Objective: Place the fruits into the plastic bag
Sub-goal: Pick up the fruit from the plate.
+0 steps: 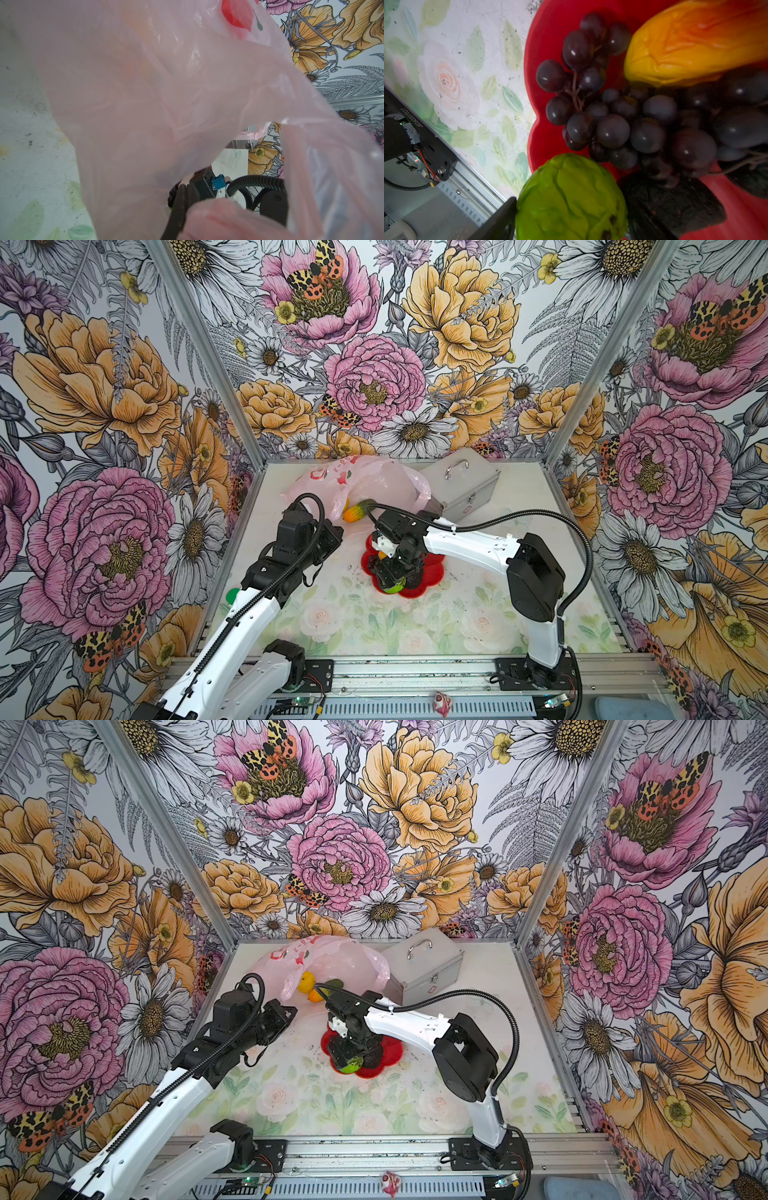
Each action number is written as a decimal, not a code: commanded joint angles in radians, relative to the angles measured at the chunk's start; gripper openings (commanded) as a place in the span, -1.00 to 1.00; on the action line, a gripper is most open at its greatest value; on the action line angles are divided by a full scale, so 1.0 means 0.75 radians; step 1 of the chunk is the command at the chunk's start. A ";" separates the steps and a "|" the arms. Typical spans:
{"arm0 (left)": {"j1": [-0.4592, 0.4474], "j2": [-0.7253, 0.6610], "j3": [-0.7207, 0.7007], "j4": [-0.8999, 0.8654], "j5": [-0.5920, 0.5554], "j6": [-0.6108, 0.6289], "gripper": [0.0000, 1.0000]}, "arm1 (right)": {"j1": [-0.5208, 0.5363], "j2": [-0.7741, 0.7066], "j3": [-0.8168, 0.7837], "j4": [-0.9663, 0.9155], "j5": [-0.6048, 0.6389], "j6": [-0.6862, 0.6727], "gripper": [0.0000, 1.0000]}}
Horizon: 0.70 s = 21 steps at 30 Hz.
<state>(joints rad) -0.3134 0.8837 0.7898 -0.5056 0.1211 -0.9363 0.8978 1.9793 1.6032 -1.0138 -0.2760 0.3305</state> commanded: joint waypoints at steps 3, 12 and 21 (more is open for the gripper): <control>0.015 0.004 -0.002 0.035 -0.001 0.009 -1.00 | 0.006 0.026 0.041 -0.013 0.044 0.003 0.49; 0.032 0.001 -0.010 0.039 0.012 0.011 -1.00 | -0.001 -0.009 0.085 -0.012 0.069 -0.001 0.06; 0.049 0.010 -0.005 0.050 0.028 0.015 -1.00 | -0.065 -0.193 0.052 -0.024 0.035 0.057 0.04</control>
<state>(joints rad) -0.2901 0.8856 0.7898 -0.4938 0.1242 -0.9360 0.8772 1.9335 1.6371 -1.0370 -0.2543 0.3450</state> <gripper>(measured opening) 0.050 0.692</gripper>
